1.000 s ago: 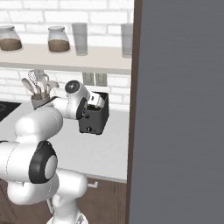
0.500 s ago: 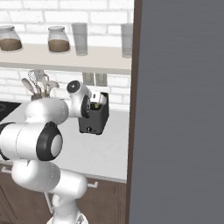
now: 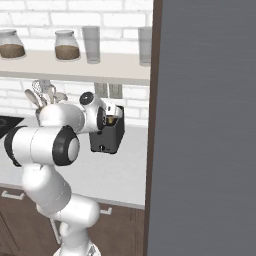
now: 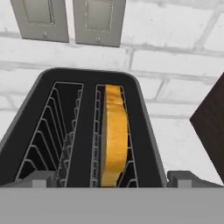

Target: Start the toaster. Once the lever pops up, take the bread to the plate on the dining counter.

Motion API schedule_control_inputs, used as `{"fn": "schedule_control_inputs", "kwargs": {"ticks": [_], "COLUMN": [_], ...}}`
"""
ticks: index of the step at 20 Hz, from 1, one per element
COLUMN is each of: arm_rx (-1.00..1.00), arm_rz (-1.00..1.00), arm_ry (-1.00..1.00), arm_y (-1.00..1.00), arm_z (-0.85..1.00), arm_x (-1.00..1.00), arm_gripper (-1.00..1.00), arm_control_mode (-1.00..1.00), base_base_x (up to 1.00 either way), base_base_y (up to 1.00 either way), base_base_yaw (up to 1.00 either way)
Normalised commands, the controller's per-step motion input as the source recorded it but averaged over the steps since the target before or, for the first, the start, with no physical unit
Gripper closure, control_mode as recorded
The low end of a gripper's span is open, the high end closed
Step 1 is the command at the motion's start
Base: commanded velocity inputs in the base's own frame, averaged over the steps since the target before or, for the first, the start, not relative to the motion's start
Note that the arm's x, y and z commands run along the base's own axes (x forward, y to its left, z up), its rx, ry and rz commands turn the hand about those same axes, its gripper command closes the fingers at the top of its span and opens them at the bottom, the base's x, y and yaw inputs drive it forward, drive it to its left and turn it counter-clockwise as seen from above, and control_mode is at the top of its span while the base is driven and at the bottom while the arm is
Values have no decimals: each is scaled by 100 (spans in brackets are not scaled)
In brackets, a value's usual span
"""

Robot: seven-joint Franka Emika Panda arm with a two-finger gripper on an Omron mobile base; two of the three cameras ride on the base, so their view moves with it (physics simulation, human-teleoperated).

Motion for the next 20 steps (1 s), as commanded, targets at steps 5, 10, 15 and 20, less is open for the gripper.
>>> {"fn": "schedule_control_inputs", "kwargs": {"ticks": [5, 10, 15, 20], "arm_rx": [0, 0, 0, 0], "arm_rz": [3, 3, 1, 0], "arm_ry": [6, 3, 0, 0], "arm_y": [0, 0, 0, -2], "arm_z": [-19, -9, -1, -2], "arm_x": [19, 14, 27, 26], "arm_gripper": [-100, -100, -100, -100], "arm_control_mode": [-100, -100, -100, -100], "base_base_x": [0, 0, 0, 0], "base_base_y": [0, 0, 0, 0], "base_base_yaw": [0, 0, 0, 0]}}
